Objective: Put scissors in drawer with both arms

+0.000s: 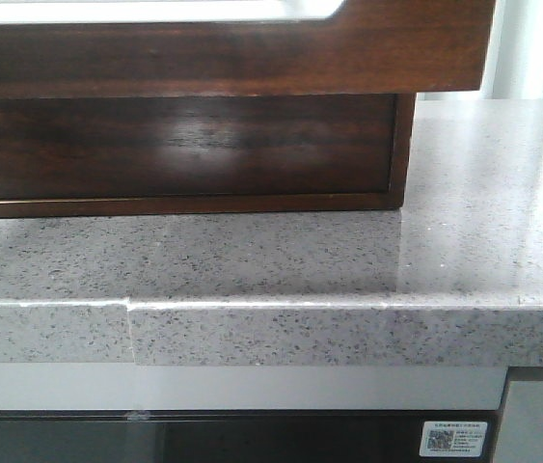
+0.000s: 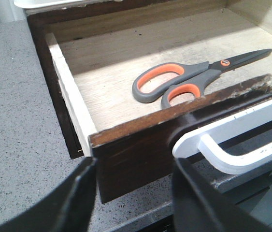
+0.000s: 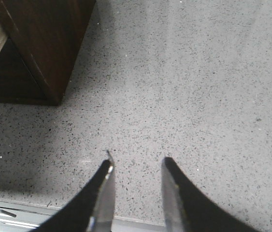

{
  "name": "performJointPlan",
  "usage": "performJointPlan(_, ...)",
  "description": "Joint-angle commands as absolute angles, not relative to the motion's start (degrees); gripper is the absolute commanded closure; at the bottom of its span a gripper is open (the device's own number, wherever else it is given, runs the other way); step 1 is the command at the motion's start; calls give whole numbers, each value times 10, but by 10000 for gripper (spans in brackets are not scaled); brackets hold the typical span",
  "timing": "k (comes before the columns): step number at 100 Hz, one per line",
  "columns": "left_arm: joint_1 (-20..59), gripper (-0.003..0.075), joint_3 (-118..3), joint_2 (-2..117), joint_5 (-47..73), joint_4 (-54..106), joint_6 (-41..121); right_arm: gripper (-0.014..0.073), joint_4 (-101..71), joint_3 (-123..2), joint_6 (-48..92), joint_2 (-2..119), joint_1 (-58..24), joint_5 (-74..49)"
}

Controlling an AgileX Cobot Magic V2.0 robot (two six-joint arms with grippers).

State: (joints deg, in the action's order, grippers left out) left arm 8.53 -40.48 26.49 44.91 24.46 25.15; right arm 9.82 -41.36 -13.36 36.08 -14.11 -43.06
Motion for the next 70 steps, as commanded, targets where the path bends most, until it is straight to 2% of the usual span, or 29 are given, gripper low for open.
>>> performJointPlan(1,89,538,-422,269,412,259,247,493,104,-428,-129,361,-137,-391)
performJointPlan(14,89,685,-422,269,412,259,247,659,104,-428,-125,361,-137,-391)
performJointPlan(20,89,740,-422,269,411,259,247,662,105,-428,-125,361,-137,-391)
performJointPlan(70,89,741,-422,269,415,260,245,662,126,-428,-125,361,-137,-416)
